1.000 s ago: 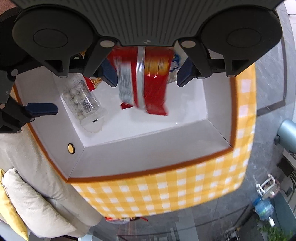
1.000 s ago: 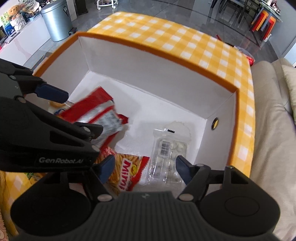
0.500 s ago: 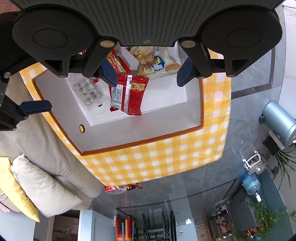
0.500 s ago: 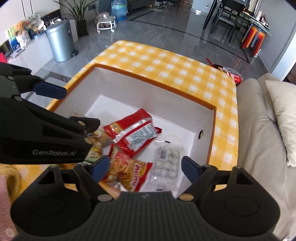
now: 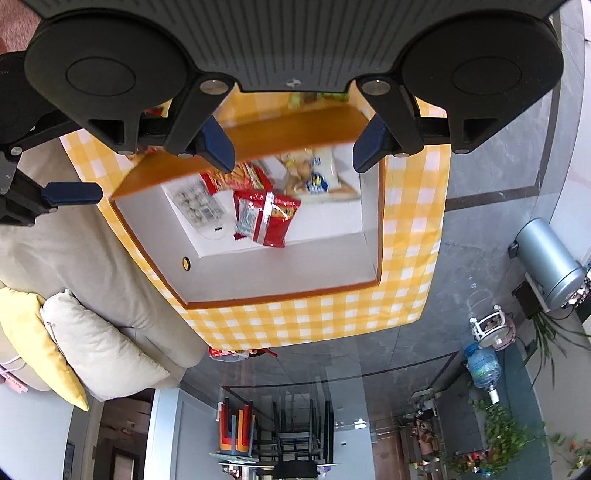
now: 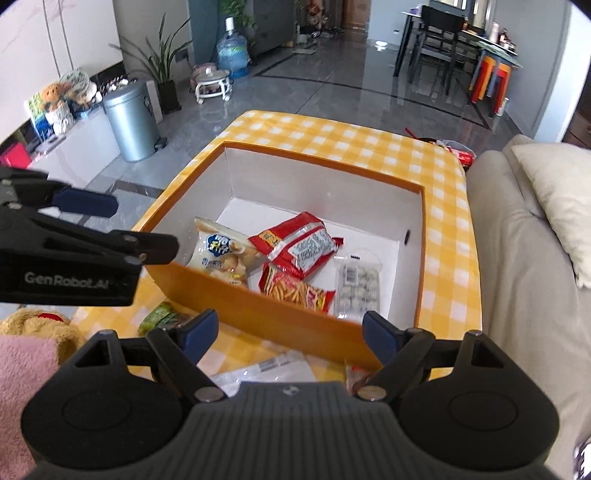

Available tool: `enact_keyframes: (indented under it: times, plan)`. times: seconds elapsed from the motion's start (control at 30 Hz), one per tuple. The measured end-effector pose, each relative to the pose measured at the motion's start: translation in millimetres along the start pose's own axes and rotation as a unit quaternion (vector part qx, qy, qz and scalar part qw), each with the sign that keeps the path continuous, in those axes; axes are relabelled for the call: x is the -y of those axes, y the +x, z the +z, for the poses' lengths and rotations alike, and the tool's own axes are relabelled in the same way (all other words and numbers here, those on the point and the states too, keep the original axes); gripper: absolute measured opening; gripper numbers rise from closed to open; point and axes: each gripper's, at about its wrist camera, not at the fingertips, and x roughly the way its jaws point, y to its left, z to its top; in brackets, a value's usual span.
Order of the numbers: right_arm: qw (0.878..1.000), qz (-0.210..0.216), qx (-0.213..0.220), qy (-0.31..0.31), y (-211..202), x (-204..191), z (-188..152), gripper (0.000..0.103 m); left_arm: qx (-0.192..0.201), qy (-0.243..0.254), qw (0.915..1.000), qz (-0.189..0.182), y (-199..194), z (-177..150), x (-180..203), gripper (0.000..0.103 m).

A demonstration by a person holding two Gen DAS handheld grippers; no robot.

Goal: Organize snacks
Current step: 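Open both tools to release the packets and withdraw from the box, then lower the left tool onto the green sausage stick while the right tool approaches the red candy bar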

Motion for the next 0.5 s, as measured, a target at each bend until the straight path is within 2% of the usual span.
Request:
enact_keyframes:
  times: [0.13,0.27,0.5]
  plan:
    - [0.999,0.006,0.017,0.03,-11.5,-1.2,-24.3,0.082,0.003,-0.011,0.9999,-0.008,-8.4,-19.8,4.7,0.086]
    - [0.999,-0.003,0.04,0.032,-21.9,-7.3,-49.7,0.082,-0.002,-0.024,0.9995,-0.022,-12.7,-40.7,10.0,0.086]
    - [0.998,-0.022,0.053,0.017,-24.1,-12.5,-91.6,0.081,-0.042,-0.041,0.9971,-0.049,-3.1,-78.4,17.2,0.083]
